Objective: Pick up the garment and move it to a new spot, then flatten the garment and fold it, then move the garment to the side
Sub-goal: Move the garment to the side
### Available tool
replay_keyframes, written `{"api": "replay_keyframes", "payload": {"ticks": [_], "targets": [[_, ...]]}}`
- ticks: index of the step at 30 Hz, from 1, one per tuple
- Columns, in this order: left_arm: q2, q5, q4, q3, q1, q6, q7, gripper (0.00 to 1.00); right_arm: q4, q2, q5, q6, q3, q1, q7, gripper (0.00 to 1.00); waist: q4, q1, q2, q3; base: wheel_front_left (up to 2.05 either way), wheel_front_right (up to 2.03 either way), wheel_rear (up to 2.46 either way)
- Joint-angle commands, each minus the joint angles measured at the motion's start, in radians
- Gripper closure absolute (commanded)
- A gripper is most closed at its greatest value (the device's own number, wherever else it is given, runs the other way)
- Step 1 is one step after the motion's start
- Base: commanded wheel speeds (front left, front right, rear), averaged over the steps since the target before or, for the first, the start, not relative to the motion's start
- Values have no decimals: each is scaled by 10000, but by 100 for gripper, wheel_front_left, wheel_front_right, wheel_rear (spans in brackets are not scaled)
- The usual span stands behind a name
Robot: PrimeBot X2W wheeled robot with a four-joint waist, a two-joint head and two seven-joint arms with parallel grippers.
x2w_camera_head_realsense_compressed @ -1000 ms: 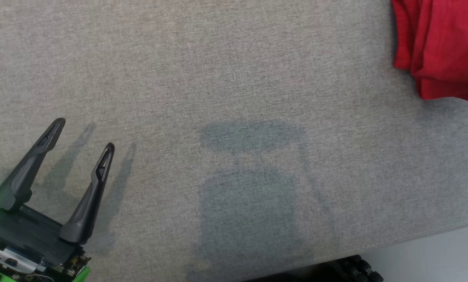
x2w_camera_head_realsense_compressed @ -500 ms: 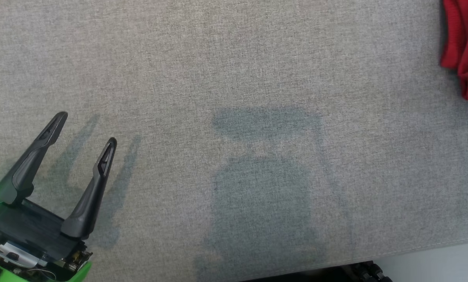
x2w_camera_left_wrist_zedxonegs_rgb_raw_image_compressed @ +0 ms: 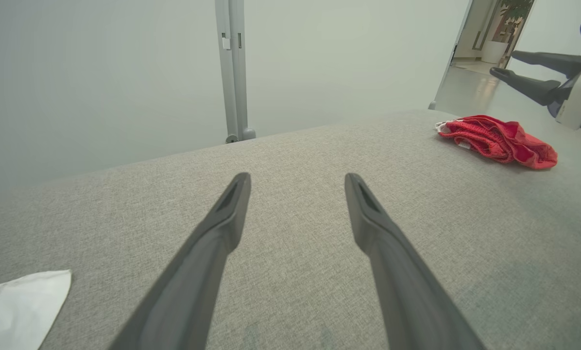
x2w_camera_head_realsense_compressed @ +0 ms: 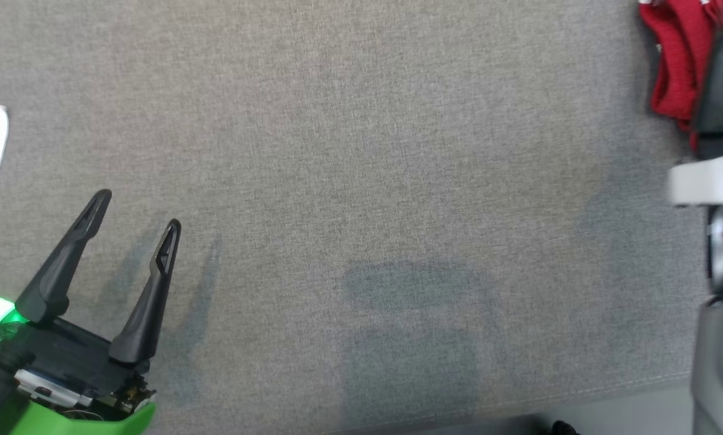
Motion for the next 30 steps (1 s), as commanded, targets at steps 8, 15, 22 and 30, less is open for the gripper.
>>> {"api": "replay_keyframes", "payload": {"ticks": [8,15,22,30], "targets": [[-1243,-229,1257,442,698,14,-26,0,1844,221,2551,-19,1993,641,-2135,0,313,0,0,-2248,0,0,0],[-2397,-515,2933,1151,1014,14,-26,0,4135,228,5103,-13,3192,1182,-2919,0,566,0,0,-3635,0,0,0],[-3209,-168,4140,1458,1191,14,-28,0,5136,221,6098,-11,4250,1865,-3044,0,635,0,0,-4885,0,0,0],[-4051,595,4528,1775,1595,14,-26,0,4616,220,6416,-11,4591,3184,-3044,0,580,0,0,-5800,0,0,0]]}}
